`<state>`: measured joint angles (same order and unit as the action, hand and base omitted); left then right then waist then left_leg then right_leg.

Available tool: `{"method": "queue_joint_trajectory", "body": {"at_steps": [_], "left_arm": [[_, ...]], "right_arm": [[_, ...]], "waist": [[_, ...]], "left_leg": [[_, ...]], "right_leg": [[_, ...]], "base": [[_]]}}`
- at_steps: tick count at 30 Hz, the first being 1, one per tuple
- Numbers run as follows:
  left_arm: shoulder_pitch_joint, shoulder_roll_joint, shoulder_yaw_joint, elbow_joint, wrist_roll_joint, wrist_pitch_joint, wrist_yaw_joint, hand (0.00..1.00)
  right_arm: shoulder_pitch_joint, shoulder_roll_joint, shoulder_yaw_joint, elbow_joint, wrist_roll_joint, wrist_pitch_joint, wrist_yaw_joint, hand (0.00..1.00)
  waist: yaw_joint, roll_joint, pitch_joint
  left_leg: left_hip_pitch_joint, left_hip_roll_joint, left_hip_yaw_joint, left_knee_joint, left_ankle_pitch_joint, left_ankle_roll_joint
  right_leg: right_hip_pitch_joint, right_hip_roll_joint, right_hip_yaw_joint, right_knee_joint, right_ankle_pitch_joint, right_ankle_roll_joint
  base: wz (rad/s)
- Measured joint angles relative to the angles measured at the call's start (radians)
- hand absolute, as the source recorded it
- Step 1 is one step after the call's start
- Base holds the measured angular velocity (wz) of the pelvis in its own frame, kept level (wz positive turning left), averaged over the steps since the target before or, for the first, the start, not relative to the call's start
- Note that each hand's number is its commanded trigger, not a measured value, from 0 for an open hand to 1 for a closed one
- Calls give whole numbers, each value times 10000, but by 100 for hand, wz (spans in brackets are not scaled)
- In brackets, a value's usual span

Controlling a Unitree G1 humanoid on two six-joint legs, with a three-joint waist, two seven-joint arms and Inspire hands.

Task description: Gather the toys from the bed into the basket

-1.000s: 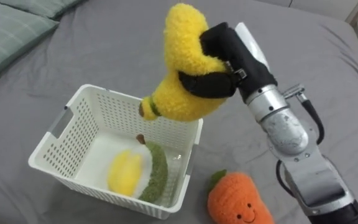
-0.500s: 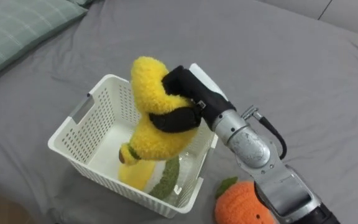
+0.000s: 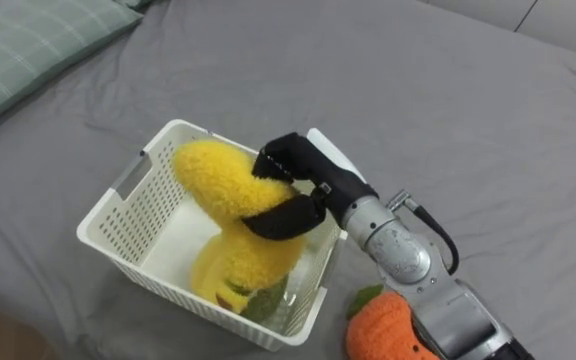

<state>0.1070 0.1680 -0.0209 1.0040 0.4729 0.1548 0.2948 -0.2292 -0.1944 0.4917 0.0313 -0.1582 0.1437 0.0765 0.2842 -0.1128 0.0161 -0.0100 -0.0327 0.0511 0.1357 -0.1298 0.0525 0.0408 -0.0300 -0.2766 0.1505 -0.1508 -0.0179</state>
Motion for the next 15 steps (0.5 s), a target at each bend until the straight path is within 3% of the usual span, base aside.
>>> {"method": "queue_joint_trajectory", "body": {"at_steps": [15], "left_arm": [[-18,0,234,-18,5,96,29,0]], "right_arm": [[-2,-56,-11,68,-9,-6,-103,0]], "waist": [[-28,-42,-33]], "left_leg": [[22,-5,-42,7,0,-1]], "right_leg": [[96,-2,-29,-8,0,0]], "base": [[0]]}}
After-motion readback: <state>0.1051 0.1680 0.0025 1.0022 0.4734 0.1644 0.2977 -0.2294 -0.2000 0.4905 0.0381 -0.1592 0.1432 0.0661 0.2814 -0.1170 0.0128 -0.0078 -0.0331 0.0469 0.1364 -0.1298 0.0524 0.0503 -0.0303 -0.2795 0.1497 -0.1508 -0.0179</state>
